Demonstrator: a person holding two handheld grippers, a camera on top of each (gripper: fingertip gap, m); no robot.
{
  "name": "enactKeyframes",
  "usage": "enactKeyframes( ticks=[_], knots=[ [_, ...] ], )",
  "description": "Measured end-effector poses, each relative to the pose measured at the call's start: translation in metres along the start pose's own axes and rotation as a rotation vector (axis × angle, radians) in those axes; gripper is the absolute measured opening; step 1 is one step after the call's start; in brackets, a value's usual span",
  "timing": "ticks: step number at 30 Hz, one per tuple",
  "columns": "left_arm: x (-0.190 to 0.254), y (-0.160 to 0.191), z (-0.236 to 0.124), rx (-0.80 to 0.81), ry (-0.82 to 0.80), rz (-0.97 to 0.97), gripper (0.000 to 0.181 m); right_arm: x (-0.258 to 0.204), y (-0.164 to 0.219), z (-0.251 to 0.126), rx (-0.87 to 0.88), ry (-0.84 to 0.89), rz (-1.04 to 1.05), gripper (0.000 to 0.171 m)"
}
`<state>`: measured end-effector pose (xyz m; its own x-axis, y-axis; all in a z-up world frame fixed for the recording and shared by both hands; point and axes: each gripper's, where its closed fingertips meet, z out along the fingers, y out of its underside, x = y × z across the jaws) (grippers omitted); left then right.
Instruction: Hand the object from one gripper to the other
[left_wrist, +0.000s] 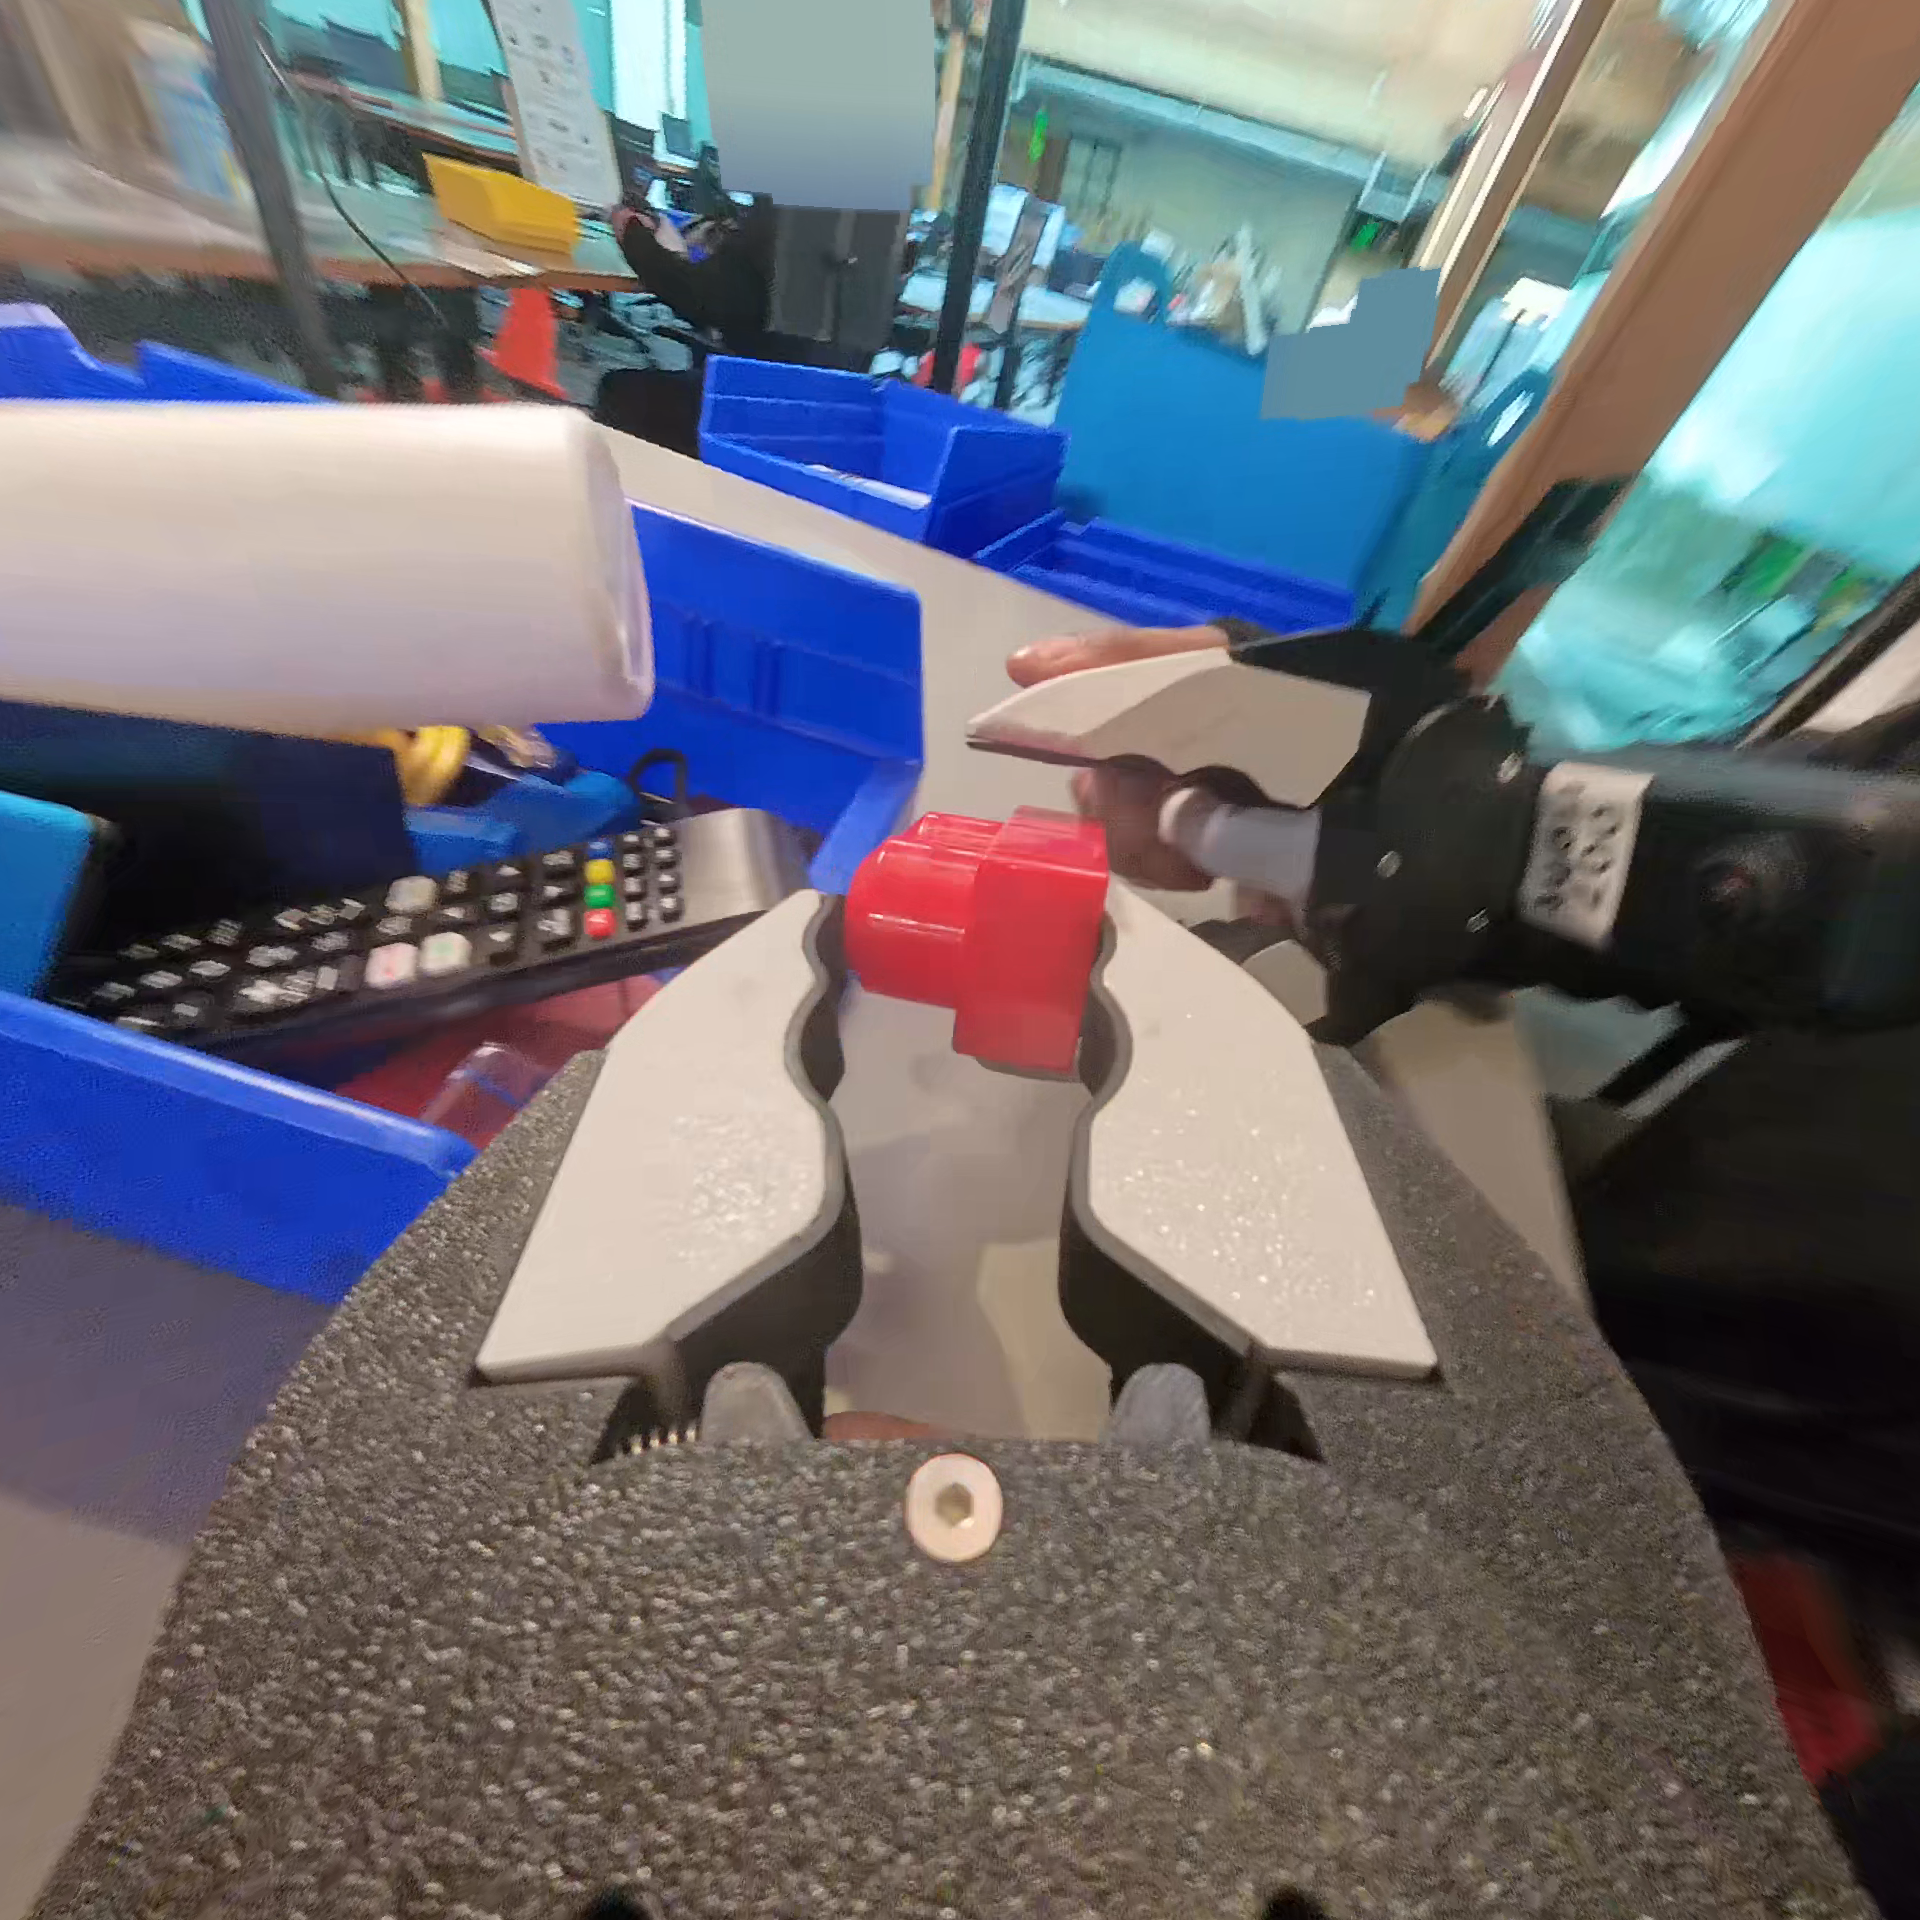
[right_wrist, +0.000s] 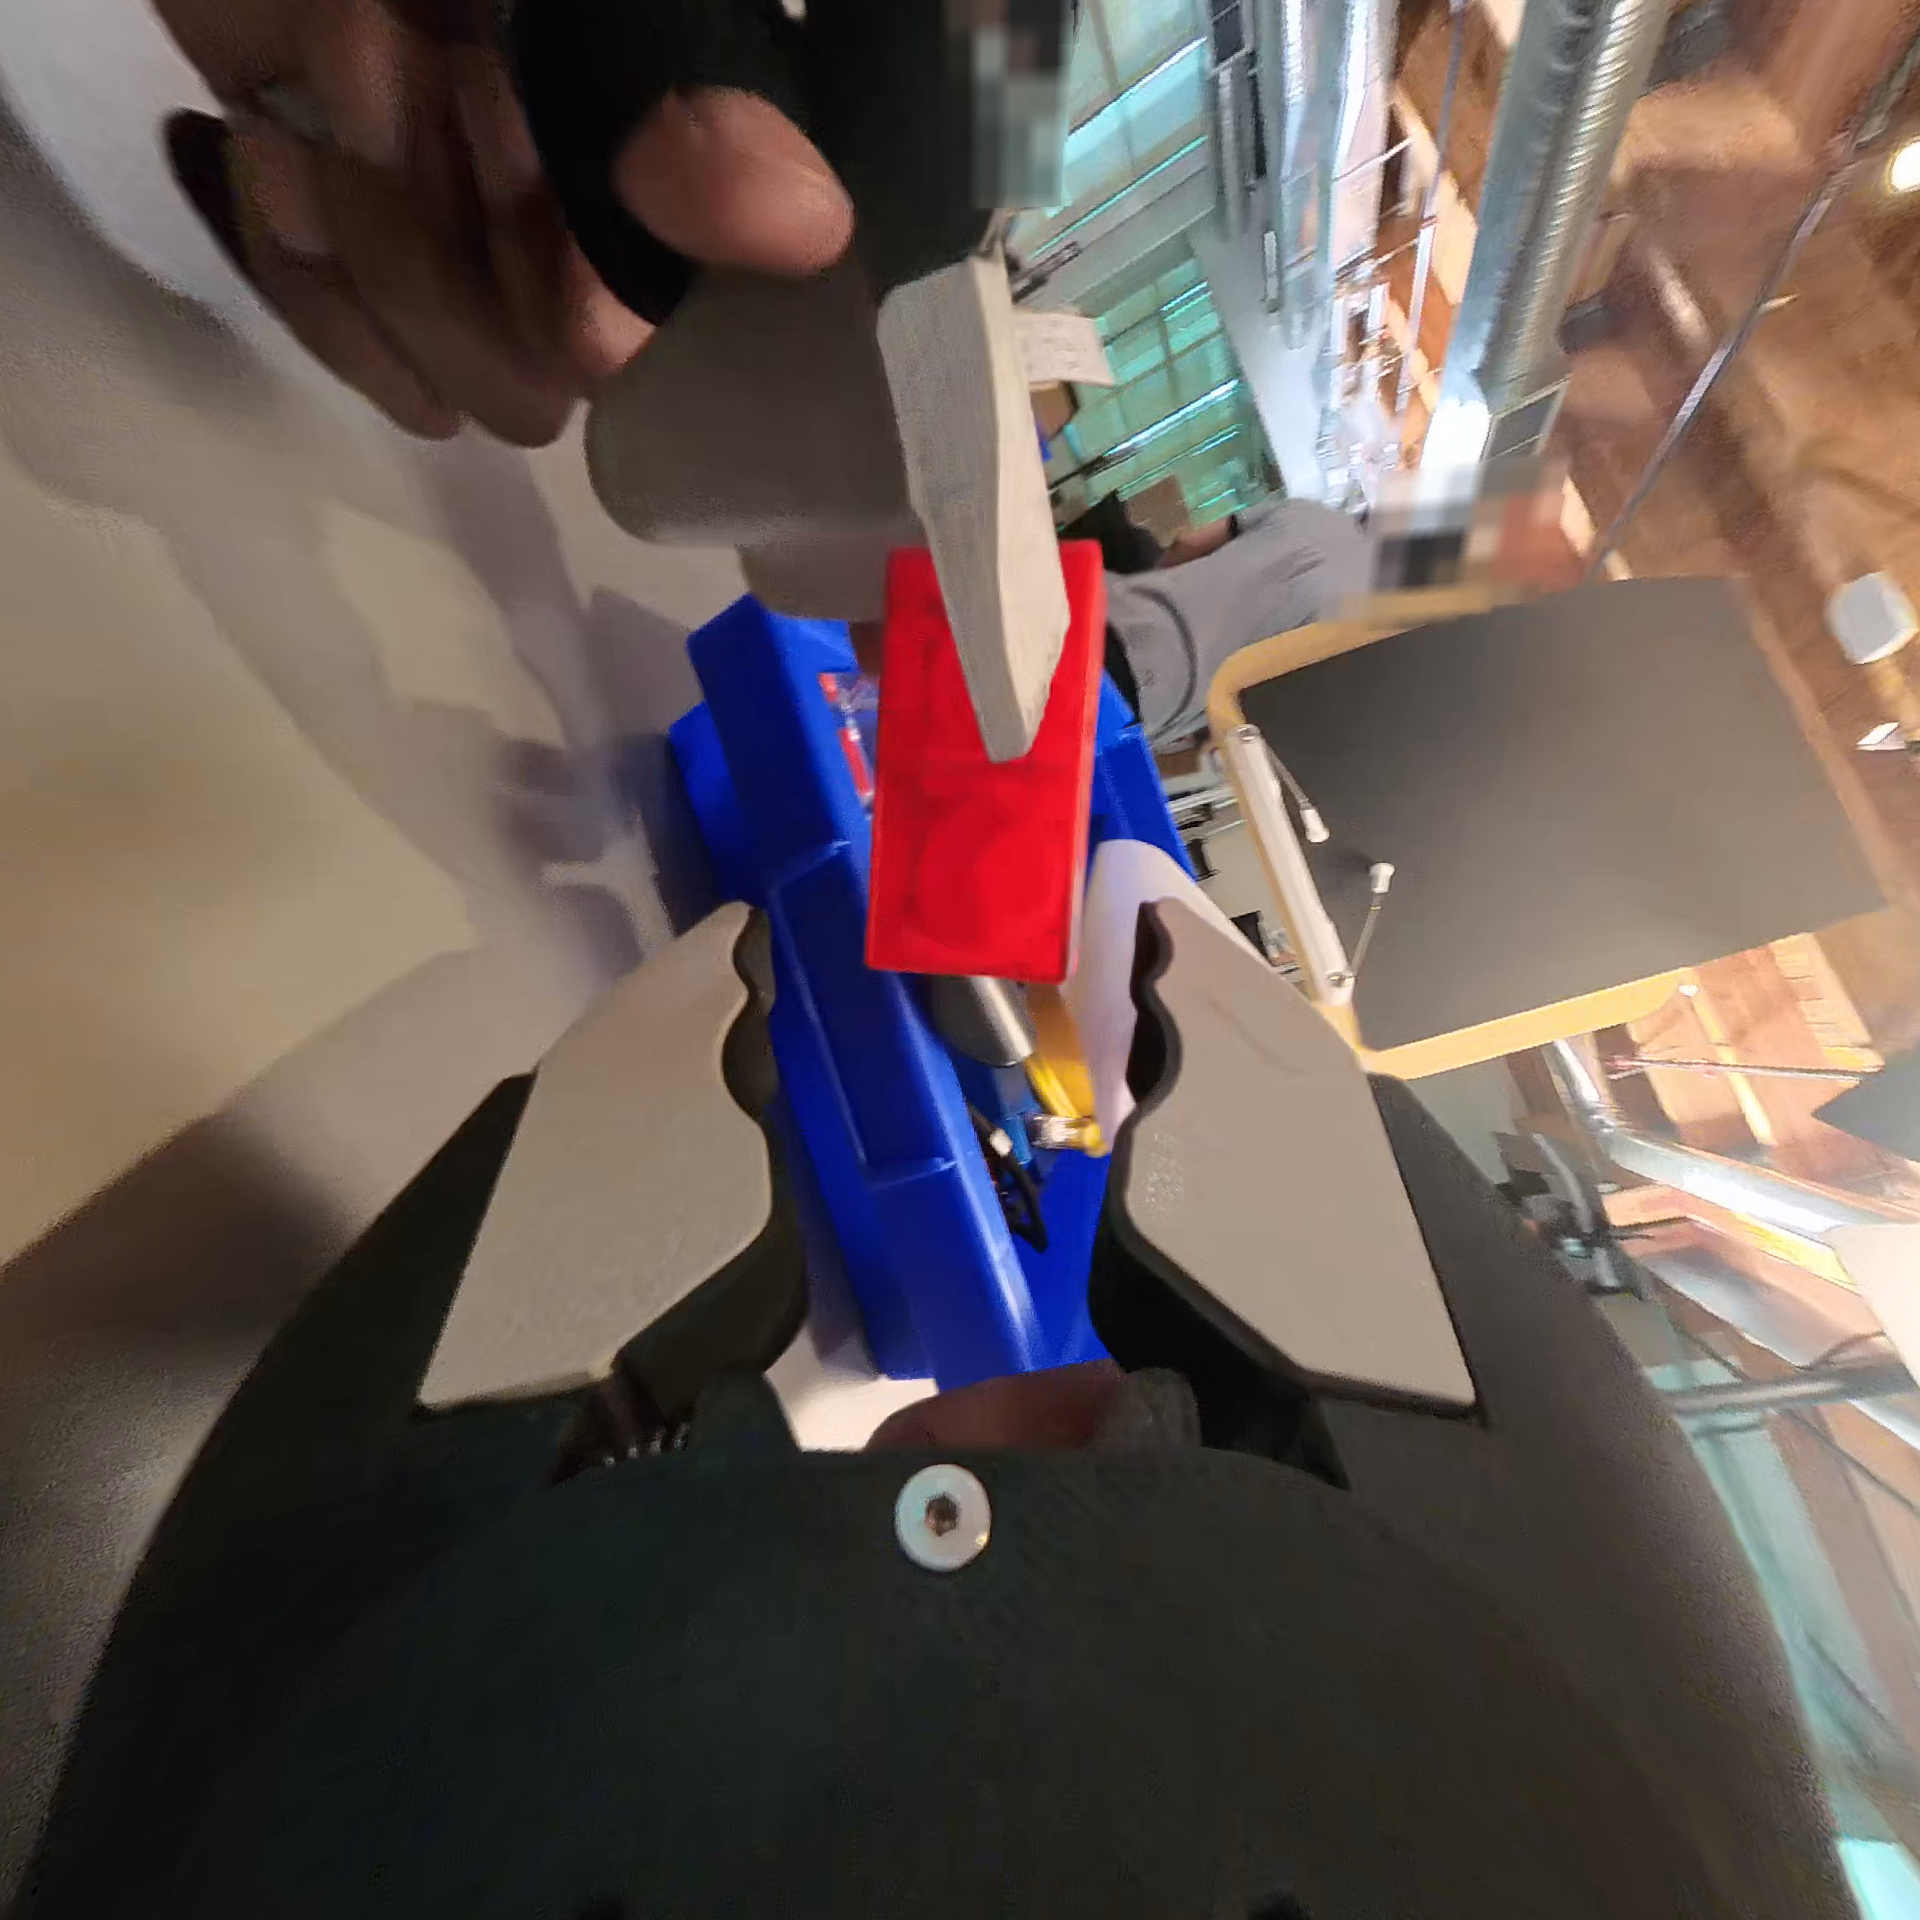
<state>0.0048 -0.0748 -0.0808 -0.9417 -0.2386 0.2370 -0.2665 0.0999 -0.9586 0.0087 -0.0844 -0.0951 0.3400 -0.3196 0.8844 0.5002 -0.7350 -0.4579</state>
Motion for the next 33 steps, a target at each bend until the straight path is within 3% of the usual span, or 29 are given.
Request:
enactKeyframes(
  ticks=[2, 4, 6, 7, 8, 11, 14, 17, 23, 29, 31, 33],
  knots=[
    [0.006, 0.0, 0.002, 0.013, 0.075, -0.116, 0.044, 0.008, -0.009, -0.004, 0.051, 0.059, -0.012, 0.059],
    [0.014, 0.003, 0.003, 0.013, 0.153, -0.2, 0.044, 0.013, -0.017, -0.01, 0.097, 0.091, -0.025, 0.038],
    [0.016, 0.001, 0.003, 0.025, 0.184, -0.215, 0.047, 0.013, -0.018, -0.01, 0.1, 0.085, -0.018, 0.037],
    [0.016, -0.001, 0.002, 0.025, 0.18, -0.182, 0.06, 0.013, -0.017, -0.009, 0.094, 0.068, 0.011, 0.037],
    [0.014, -0.003, 0.002, 0.027, 0.152, -0.116, 0.07, 0.012, -0.014, -0.008, 0.087, 0.037, 0.059, 0.038],
    [0.009, -0.007, -0.005, 0.026, 0.031, 0.245, 0.075, 0.005, -0.007, -0.006, 0.078, -0.105, 0.255, 0.037],
    [0.012, -0.005, -0.011, -0.001, -0.05, 0.685, 0.068, -0.011, -0.005, -0.008, 0.077, -0.292, 0.43, 0.037],
    [0.023, 0.013, -0.01, -0.09, -0.004, 0.863, 0.061, -0.022, -0.006, -0.011, 0.078, -0.417, 0.531, 0.037],
    [0.021, 0.029, -0.005, -0.173, -0.006, 0.883, 0.045, -0.028, -0.014, -0.016, 0.114, -0.483, 0.55, 0.037],
    [0.015, 0.035, -0.002, -0.223, -0.039, 0.831, 0.043, -0.028, -0.014, -0.016, 0.124, -0.479, 0.545, 0.037],
    [0.008, 0.031, -0.001, -0.225, -0.077, 0.735, 0.042, -0.019, -0.011, -0.012, 0.126, -0.384, 0.494, 0.039],
    [-0.001, 0.028, 0.0, -0.224, -0.112, 0.595, 0.041, -0.007, -0.005, -0.008, 0.109, -0.202, 0.292, 0.044]
  ],
)
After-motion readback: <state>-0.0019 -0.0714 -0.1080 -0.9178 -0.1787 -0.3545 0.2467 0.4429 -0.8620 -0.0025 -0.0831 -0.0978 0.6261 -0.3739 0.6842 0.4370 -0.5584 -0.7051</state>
